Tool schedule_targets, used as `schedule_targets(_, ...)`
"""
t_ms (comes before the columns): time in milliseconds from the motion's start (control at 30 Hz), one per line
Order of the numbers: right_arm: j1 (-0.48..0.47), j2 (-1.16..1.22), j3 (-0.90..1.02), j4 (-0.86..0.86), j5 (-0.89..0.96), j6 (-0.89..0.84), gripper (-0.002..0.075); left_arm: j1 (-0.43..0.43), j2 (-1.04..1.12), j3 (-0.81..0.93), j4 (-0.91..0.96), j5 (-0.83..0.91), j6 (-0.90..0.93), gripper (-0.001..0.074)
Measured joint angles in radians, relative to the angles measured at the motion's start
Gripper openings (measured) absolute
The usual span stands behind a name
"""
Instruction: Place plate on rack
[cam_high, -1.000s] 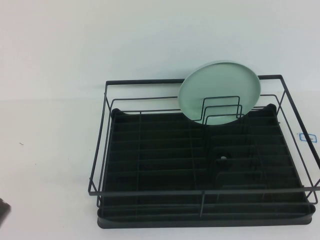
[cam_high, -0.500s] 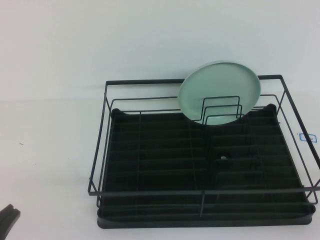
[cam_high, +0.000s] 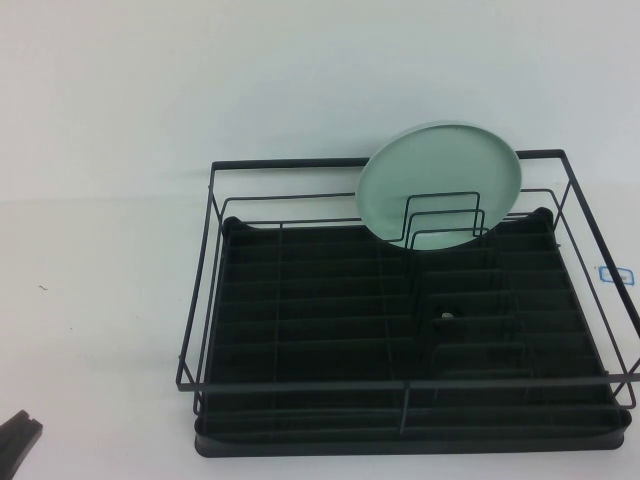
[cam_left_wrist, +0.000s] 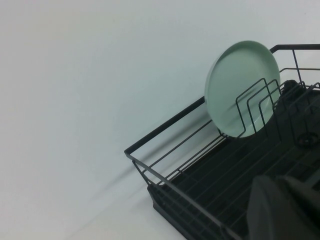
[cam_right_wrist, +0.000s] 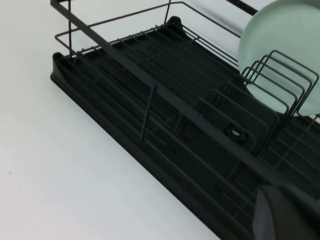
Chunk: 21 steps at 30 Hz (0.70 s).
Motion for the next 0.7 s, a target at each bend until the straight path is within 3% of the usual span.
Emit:
schedule_targets(267,0.0,0.0,0.0,0.0,0.002,0.015,0.002,0.005,-0.009,0.028,0.009,-0.014,0.0,0.0001)
schedule_targets(467,0.0,0.0,0.01,-0.007,0.004,0.017,0.002,0.13,-0.089,0.18,0.26,-0.016,0.001,0.0001)
schedule_targets(700,0.0,0.0,0.019,-0.011,-0.004,0.017,0.002,0.256,-0.115,0.289,0.236,0.017,0.001,0.0001)
